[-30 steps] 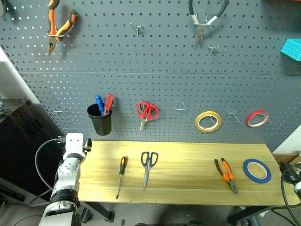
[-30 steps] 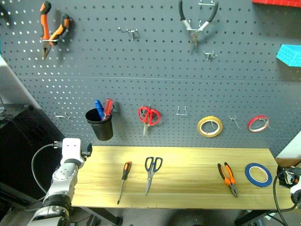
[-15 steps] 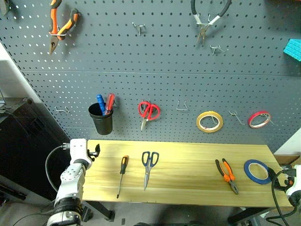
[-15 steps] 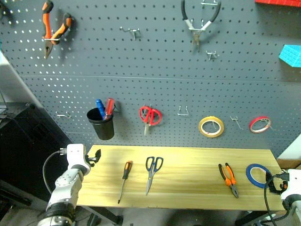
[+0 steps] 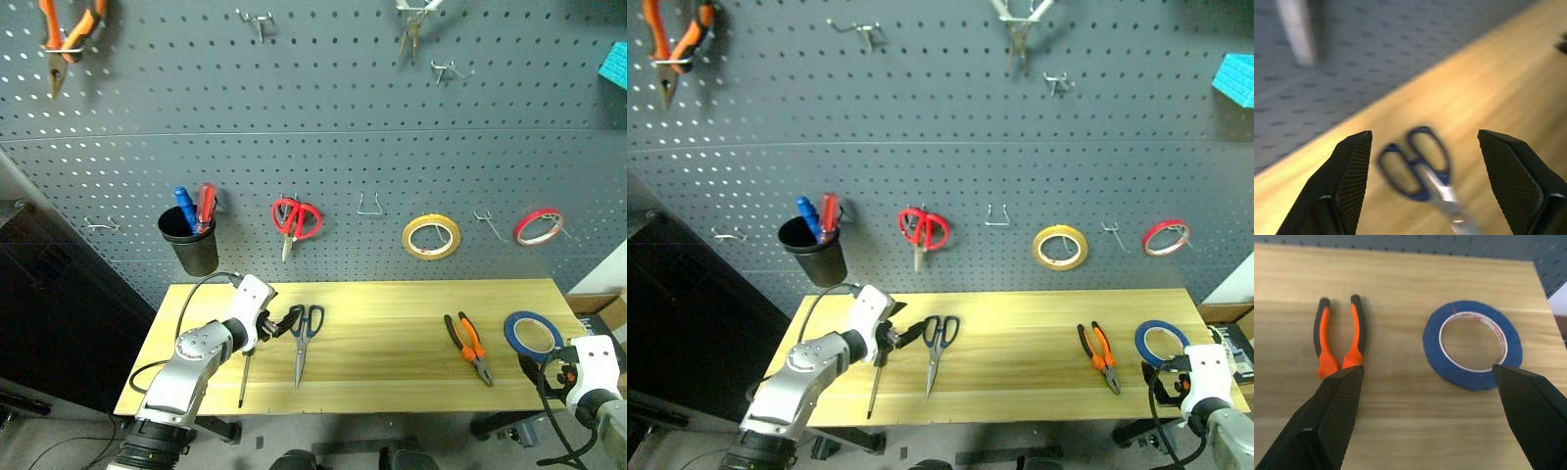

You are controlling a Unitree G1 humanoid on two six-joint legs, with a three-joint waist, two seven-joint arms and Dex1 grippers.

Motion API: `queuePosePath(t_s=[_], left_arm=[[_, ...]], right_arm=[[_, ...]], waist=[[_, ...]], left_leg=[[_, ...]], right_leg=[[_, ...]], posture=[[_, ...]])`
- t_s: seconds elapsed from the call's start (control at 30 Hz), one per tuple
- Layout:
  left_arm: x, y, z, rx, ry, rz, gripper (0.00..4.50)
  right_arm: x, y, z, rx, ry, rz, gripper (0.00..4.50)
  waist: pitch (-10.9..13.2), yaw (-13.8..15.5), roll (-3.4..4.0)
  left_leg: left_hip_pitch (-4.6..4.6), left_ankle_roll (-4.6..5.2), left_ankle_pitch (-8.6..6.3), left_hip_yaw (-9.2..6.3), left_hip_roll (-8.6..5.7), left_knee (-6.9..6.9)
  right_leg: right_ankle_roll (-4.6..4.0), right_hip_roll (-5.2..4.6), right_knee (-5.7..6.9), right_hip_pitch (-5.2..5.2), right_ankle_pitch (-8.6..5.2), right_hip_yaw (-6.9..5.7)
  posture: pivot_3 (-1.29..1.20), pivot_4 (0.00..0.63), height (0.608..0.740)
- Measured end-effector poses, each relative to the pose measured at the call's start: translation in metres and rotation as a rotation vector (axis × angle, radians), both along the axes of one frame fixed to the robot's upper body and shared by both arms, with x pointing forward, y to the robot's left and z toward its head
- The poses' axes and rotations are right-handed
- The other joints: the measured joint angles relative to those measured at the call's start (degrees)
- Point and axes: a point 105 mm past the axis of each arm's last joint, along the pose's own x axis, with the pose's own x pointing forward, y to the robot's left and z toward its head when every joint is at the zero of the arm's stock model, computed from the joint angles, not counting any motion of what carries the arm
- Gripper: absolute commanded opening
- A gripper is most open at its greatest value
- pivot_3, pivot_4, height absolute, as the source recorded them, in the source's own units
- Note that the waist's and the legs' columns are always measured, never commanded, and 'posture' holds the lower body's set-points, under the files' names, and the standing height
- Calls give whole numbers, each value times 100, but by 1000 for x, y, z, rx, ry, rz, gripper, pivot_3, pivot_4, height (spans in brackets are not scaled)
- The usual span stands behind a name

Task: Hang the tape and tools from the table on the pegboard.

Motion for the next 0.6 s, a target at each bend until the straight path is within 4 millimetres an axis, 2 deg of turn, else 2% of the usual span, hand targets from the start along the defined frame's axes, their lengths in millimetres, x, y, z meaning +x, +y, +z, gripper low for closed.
queuePosePath(t_s=[0.17, 0.27, 0.37, 0.6], left_arm=[[2, -17, 24, 30, -23, -86, 3672], [-4, -30, 41, 39, -66, -182, 3672], [-14, -44, 55, 32, -109, -284, 3672], [-32, -59, 76, 33, -217, -480, 3672]], right_arm=[[26, -10, 9, -19, 4, 32, 4500], [43, -13, 9, -15, 18, 54, 4500], [55, -12, 6, -17, 40, 93, 4500], [77, -9, -8, -19, 114, 166, 4500]], waist=[[244, -80, -24], [364, -110, -34], [480, -117, -36], [712, -118, -50]], left_leg=[[-9, 1, -1, 3, 7, -3], [-52, 1, -1, 4, 18, 6], [-102, 0, -1, 6, 28, 15], [-108, 0, 0, 22, 38, 18]], right_leg=[[-1, 1, -6, -8, 1, -6], [-8, 1, -10, -39, 5, -22], [-21, 2, -9, -85, 14, -38], [-27, 4, -8, -92, 19, -39]], posture=[[13, 238, 740], [24, 258, 740], [34, 276, 740], [70, 315, 740]])
